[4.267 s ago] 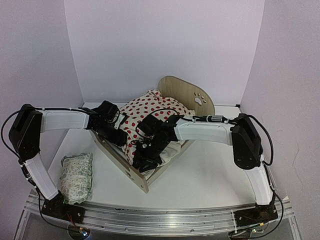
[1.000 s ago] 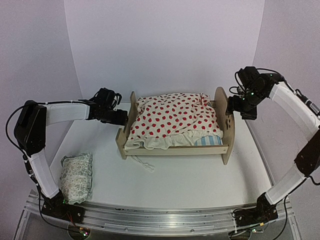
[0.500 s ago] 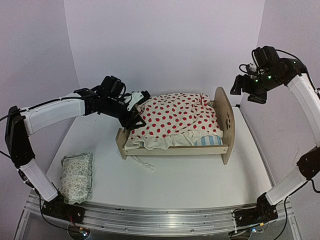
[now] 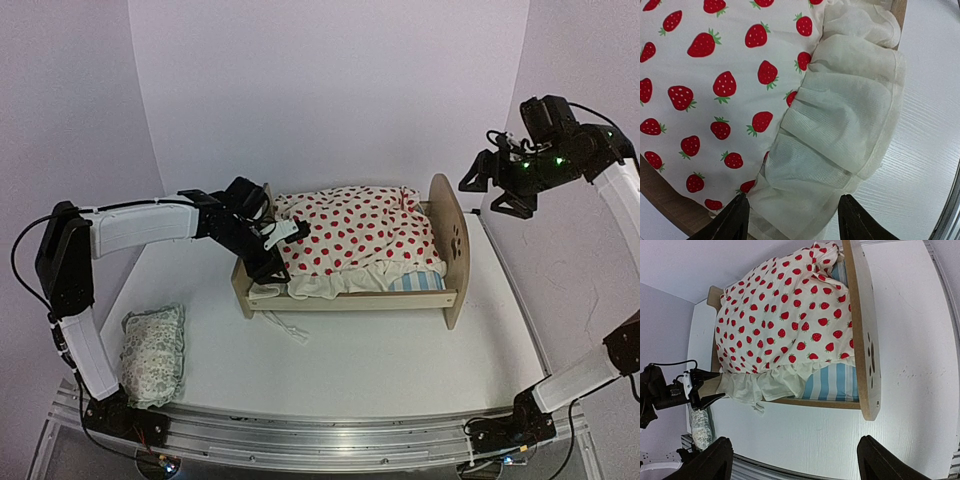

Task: Set up the pet bed
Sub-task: Pick up the left corner of the mattress from the bed frame with half of the mattress attached.

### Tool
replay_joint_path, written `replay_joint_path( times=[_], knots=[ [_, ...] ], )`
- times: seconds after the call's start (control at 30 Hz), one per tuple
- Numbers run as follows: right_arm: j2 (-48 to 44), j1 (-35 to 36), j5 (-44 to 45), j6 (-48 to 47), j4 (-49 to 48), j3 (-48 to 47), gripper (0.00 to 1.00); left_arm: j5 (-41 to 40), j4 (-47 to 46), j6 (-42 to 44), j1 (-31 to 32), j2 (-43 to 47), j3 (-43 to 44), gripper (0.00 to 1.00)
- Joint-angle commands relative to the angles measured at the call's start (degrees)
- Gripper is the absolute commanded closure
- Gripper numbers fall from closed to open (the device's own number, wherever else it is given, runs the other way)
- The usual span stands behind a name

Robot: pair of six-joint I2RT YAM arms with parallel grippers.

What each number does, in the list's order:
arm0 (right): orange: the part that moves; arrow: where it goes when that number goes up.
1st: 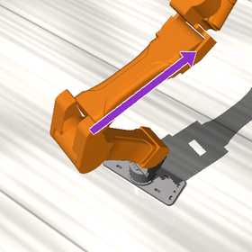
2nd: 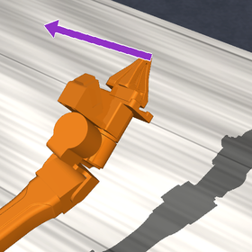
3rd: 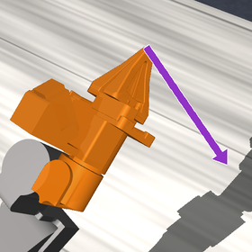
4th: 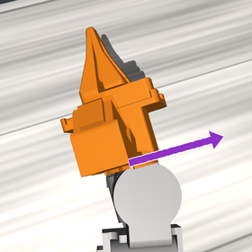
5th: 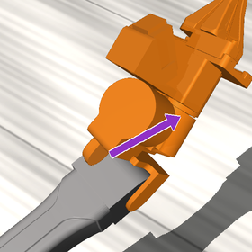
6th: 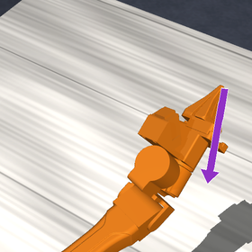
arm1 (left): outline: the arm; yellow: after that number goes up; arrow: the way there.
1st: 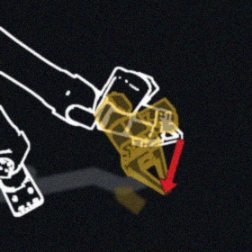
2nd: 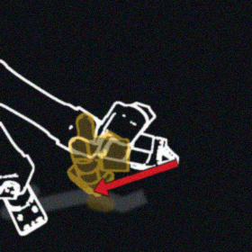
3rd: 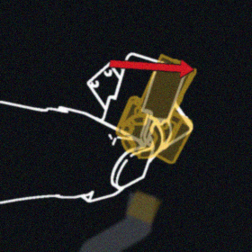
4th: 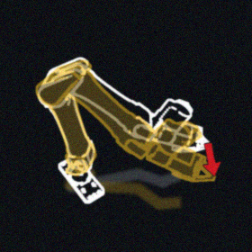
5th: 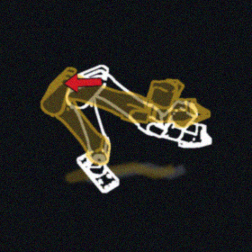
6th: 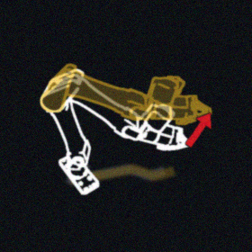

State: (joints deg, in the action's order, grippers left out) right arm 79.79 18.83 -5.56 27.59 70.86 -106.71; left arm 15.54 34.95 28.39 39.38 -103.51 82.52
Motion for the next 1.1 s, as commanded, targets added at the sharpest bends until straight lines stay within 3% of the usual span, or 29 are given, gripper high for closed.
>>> replay_joint_path(
  times=[0.0, 0.53, 0.9, 1.07],
  knots=[
    [-0.61, 1.94, -1.91, 2.10, 0.88, -0.44, 0.13, -0.32, 2.37, 0.38, 0.07, -1.13, 3.31, 0.38],
    [5.57, 10.32, 2.06, 2.21, 1.67, -7.42, 0.13, -3.68, 5.90, 1.92, 0.09, 0.71, 3.43, 0.34],
    [6.87, 11.84, 2.41, 1.79, 1.69, -7.61, 0.13, -3.61, 9.34, 4.21, 0.08, 5.03, 2.42, 0.30],
    [7.99, 11.93, 2.11, 1.24, 1.71, -8.63, 0.13, -4.21, 8.48, 3.68, 0.09, 3.92, 2.20, 0.33]
  ],
)
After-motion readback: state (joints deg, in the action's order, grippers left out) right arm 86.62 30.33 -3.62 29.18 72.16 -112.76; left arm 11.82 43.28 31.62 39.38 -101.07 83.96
